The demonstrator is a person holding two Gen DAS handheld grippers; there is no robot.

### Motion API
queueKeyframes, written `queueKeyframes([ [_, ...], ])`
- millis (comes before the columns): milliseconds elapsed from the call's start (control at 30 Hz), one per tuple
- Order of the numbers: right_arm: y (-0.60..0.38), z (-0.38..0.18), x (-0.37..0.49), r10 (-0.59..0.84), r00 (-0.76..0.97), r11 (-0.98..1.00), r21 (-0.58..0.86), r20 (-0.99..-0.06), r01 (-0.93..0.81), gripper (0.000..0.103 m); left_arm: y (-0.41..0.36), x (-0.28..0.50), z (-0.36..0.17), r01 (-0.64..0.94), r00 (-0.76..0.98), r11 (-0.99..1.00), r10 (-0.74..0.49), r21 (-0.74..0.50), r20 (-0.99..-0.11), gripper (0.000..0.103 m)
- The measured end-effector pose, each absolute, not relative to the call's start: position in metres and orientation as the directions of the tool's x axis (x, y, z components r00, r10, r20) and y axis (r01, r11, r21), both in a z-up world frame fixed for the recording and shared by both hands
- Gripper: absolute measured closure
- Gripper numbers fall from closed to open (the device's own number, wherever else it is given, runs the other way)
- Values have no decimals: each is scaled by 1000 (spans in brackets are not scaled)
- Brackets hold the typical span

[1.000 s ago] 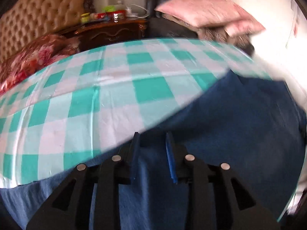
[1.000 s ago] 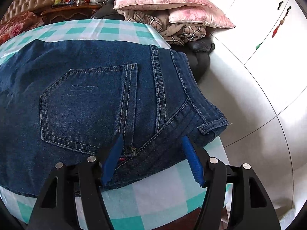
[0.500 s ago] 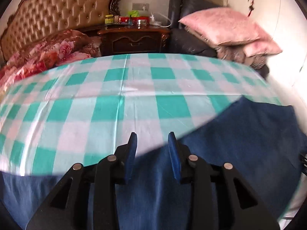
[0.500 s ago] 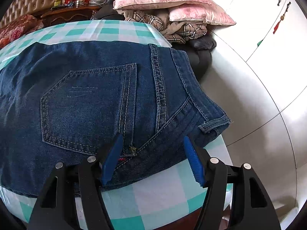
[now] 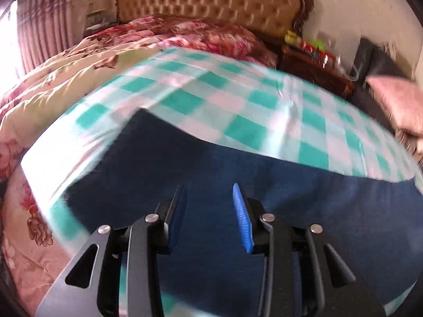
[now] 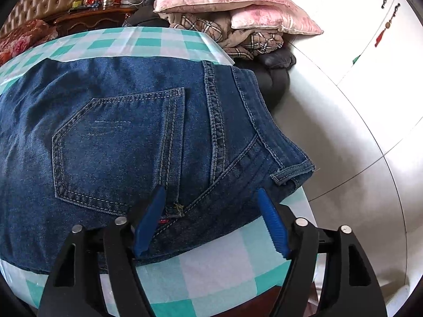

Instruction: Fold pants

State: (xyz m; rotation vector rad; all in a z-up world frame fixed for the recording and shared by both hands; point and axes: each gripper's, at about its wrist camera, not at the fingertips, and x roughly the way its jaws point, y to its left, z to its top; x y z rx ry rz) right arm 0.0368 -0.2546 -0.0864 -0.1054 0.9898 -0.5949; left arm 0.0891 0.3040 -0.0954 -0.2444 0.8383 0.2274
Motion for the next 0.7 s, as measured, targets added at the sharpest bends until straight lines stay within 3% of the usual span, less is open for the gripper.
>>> queueKeyframes([
  [133, -263, -85, 37, -500, 398, 838, -314, -769, 447, 25, 327, 53, -100, -340, 627, 935, 145, -101, -765, 61],
  [300, -254, -58, 35, -521, 429, 810, -270, -738, 520, 25, 340, -7, -92, -374, 660, 914, 143, -158, -737, 56],
  [467, -189, -45, 57, -395, 574, 904, -191, -717, 383, 25, 308, -3, -88, -306, 666, 941, 100, -148, -739, 56],
  [600, -159, -62, 79, -302, 550, 939, -145, -779, 312, 25, 258, 25, -97, -148, 653, 983, 17, -107, -757, 55],
  [700, -147, -71, 84, -312, 513, 937, -169, -800, 307, 25, 243, 40, -110, -115, 616, 993, 54, -22, -786, 55],
])
